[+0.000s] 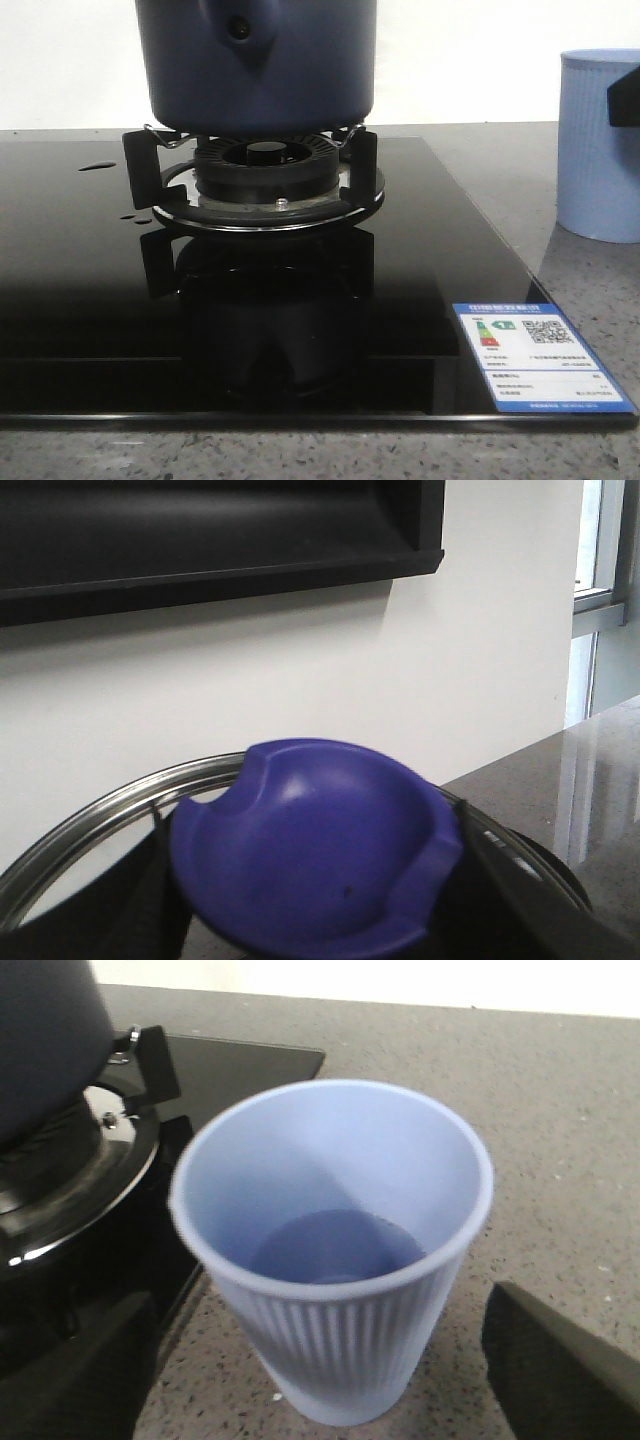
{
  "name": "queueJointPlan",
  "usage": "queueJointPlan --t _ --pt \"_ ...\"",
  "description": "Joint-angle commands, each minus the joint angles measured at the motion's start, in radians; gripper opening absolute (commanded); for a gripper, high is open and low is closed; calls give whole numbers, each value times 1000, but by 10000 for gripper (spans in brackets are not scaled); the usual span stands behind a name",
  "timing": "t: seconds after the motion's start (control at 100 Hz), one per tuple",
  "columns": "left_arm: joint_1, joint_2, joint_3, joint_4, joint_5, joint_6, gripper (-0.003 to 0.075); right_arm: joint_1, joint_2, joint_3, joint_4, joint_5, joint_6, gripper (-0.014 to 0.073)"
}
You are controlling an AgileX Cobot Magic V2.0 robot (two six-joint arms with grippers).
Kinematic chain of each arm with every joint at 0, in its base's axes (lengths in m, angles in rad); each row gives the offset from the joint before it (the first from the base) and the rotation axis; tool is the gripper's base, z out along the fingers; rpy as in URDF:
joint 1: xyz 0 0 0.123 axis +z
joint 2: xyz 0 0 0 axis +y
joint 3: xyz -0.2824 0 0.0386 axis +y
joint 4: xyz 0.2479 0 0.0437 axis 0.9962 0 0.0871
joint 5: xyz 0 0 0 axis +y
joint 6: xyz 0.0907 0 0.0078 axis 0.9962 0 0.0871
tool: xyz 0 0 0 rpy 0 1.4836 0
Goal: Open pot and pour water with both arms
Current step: 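Lift the light blue cup off the counter with the right gripper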
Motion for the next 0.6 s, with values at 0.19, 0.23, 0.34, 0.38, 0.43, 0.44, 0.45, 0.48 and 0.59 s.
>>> queueJointPlan --t 0.19,0.23,0.34,0.38,0.43,0.44,0.45,0.48,0.59 --pt "1 -18 -32 -113 25 -9 190 3 92 -25 19 -128 -9 594" --pt "1 -18 -32 -113 25 -9 190 3 99 -25 19 -133 -9 594" --pt "1 -18 -32 -113 25 -9 190 14 108 -25 19 -156 -9 594" --pt "1 -18 -32 -113 25 -9 190 29 108 -25 19 -175 -9 594" --pt "1 -18 -32 -113 25 -9 190 49 108 -25 19 -197 -9 594" --pt "1 -18 -32 -113 25 -9 190 52 108 -25 19 -200 -9 594" --pt "1 -18 -32 -113 25 -9 190 57 108 -25 19 -207 -9 594" --pt "1 -18 -32 -113 25 -9 190 70 108 -25 19 -220 -9 594" --pt "1 -18 -32 -113 25 -9 190 114 108 -25 17 -260 -9 594"
